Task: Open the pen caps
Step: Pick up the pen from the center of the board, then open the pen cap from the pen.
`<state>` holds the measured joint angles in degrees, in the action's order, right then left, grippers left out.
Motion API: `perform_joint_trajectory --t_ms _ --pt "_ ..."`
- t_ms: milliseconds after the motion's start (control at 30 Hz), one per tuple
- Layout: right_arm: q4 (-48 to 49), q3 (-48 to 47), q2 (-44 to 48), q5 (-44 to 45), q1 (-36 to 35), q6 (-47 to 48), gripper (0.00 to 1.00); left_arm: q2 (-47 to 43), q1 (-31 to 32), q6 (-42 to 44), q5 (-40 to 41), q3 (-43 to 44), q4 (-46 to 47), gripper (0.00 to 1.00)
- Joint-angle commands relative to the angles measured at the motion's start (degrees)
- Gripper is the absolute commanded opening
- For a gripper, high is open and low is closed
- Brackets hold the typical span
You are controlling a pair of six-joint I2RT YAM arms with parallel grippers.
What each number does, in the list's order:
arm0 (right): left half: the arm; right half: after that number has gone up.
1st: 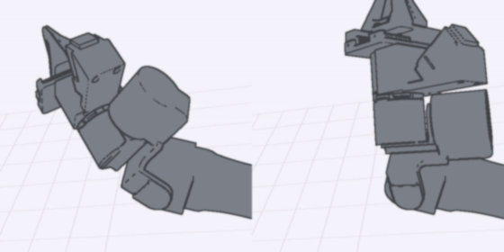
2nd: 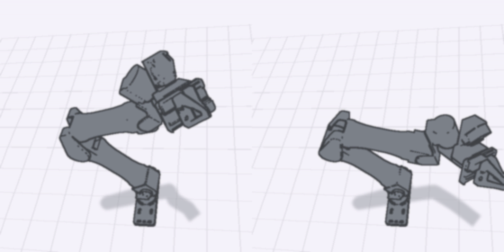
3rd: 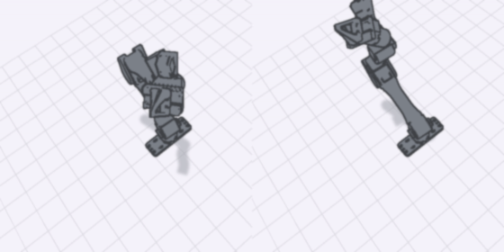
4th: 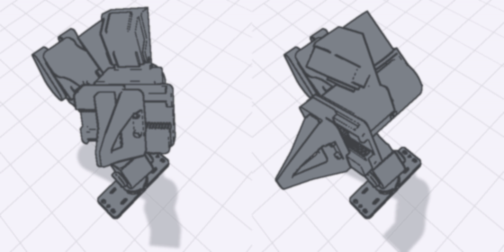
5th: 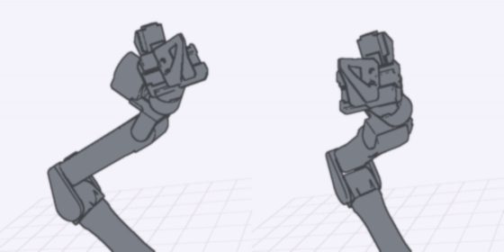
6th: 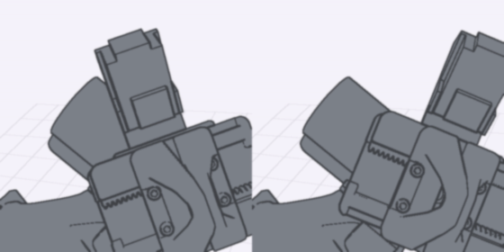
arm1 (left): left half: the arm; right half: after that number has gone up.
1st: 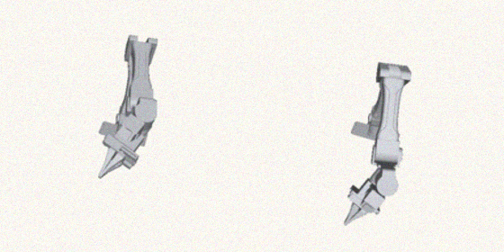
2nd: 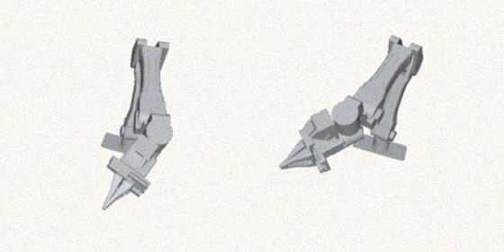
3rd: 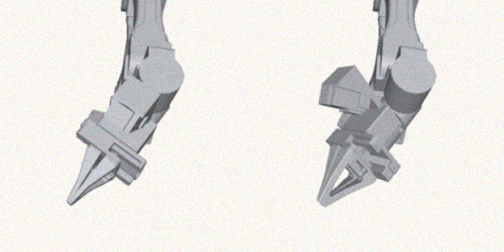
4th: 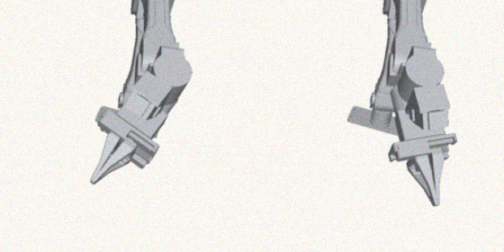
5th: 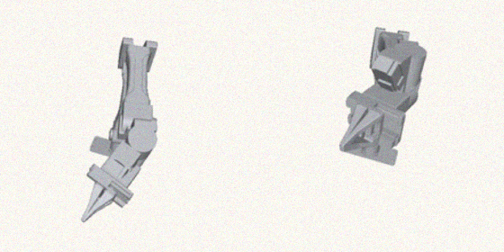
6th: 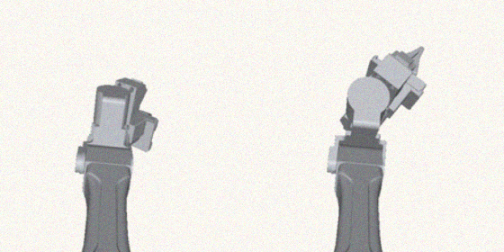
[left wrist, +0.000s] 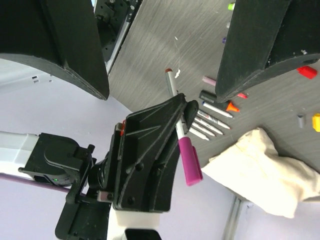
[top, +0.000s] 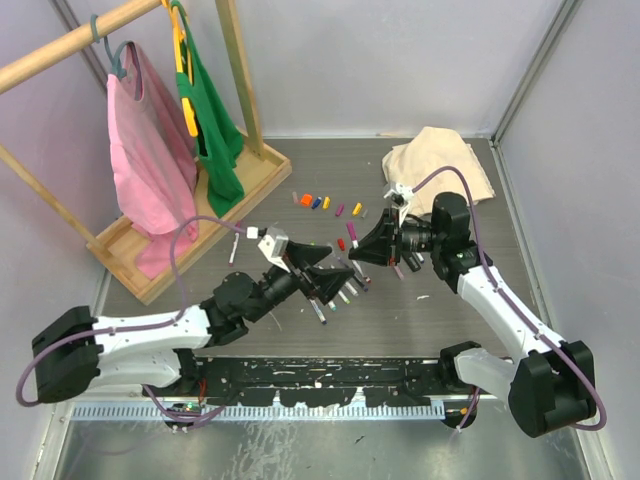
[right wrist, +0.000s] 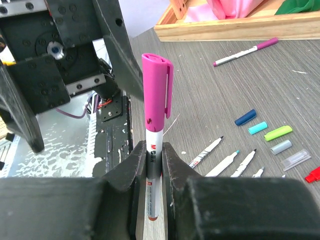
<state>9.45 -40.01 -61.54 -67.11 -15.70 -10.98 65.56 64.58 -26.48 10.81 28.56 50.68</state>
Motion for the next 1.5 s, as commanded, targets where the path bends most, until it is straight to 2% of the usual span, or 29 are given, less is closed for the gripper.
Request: perform_joint_trajectory --t_ms 0,133,233,300,400,600,800,900,1367,1467 --pt "-7.5 -5.2 -0.8 -0.6 -0.3 6.8 0.01 -5.8 -3.8 2.5 -4.2 3.1 -11.0 0.91" --pt "-12.6 -6.8 -1.6 -1.7 -0.3 11.1 0.01 -6.7 -10.3 -4.1 -13.3 5.8 -13.7 0.98" --pt "-13.5 -7.1 -1.9 -1.9 -0.3 11.8 0.01 -5.3 -14.2 -10.7 -17.5 7.4 -12.3 0.93" --pt "-14.1 -7.3 -2.2 -1.9 -0.3 12.3 0.01 -3.8 -15.3 -13.4 -18.9 8.8 -11.1 0.85" --pt "-14.7 -7.6 -2.7 -1.7 -0.3 12.5 0.01 -1.0 -15.4 -15.5 -18.1 11.8 -12.4 0.76" --pt "-15.5 -7.9 -3.1 -0.2 -0.2 12.8 0.01 3.1 -14.9 -18.7 -13.7 17.3 -20.9 0.68" --pt "-15.6 -7.9 -3.3 0.7 -0.3 12.8 0.01 4.8 -11.1 -16.1 -6.1 20.8 -27.1 0.62" --pt "-15.7 -8.0 -3.4 0.9 -0.2 12.7 0.01 5.5 -10.4 -15.6 -5.5 21.7 -28.3 0.53" --pt "-15.8 -8.0 -3.6 1.3 -0.3 12.6 0.01 10.8 -10.1 -15.8 -7.5 24.6 -28.0 0.24" --pt "-15.8 -7.9 -3.3 1.4 -0.3 12.8 0.01 10.9 -10.0 -15.6 -7.1 24.8 -27.7 0.09"
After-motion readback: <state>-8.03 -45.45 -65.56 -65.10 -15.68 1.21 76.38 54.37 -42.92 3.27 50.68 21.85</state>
